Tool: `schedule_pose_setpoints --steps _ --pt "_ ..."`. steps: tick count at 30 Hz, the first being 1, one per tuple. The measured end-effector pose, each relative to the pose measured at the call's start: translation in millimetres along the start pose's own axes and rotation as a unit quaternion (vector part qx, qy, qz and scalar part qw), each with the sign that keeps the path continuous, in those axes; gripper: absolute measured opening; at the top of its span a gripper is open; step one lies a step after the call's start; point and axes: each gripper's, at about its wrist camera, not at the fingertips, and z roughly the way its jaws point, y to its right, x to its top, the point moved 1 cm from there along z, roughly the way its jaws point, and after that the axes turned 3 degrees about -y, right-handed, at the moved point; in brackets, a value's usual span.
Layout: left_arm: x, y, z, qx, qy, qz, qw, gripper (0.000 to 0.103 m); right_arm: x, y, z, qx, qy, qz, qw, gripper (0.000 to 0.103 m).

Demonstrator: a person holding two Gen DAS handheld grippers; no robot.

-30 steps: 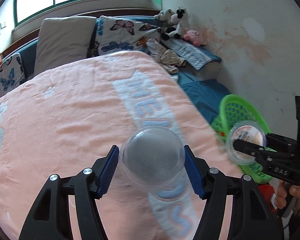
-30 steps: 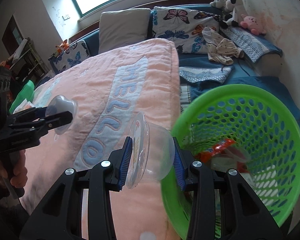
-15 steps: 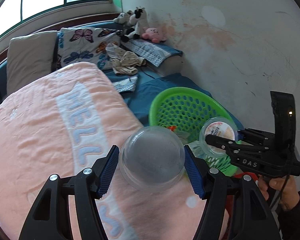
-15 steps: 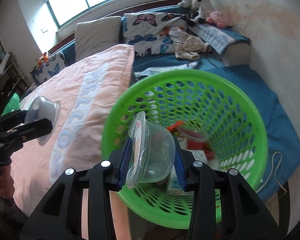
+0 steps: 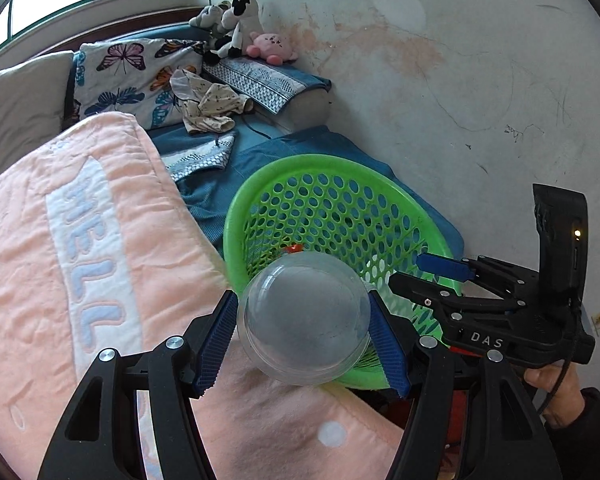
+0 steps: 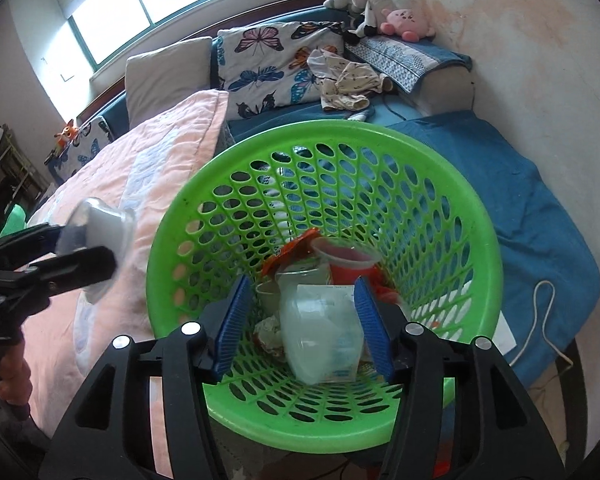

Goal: Collect trash
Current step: 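Drop the food tub into the basket with the right tool while the left tool drops the clear cup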

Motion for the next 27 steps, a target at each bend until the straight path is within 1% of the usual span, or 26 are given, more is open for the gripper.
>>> schedule_pose_setpoints --steps 5,11,12,13,14,16,20,23,27 --pt "3 1 14 -0.014 -0.017 -0.005 0.9997 0.063 -2 1 -1 -0.001 0.001 -0.005 1.0 0.059" --pt "3 3 24 -0.011 -0.03 -0.004 0.9995 0.064 -2 5 -2 -0.001 0.004 -0.006 1.0 0.062" --pt "3 2 24 -0.01 -0.03 -0.005 0.9995 0.067 -2 5 -2 0.0 0.004 -0.005 1.0 0.062" --pt "3 0 22 -0.008 -0.029 -0.007 0.9995 0.077 -2 5 -2 0.002 0.004 -0.004 1.0 0.062" --pt "3 -1 20 -0.005 -0.024 -0.009 0.9997 0.079 -3 4 -3 0.003 0.005 -0.004 1.0 0.062" --pt "3 -3 17 -0.006 -0.019 -0.007 0.9998 0.08 -4 3 -4 0.004 0.007 -0.004 1.0 0.062" --pt "0 -5 10 0.003 -0.014 -0.006 0.9999 0.08 -4 -3 -5 0.009 0.007 -0.006 1.0 0.062" --pt "-5 -7 2 0.018 -0.002 -0.001 0.9998 0.08 -5 -10 -9 0.012 0.012 -0.01 1.0 0.064" --pt "-13 -14 -7 0.032 0.002 -0.012 0.9994 0.08 -7 -20 -12 0.015 0.017 -0.017 1.0 0.065"
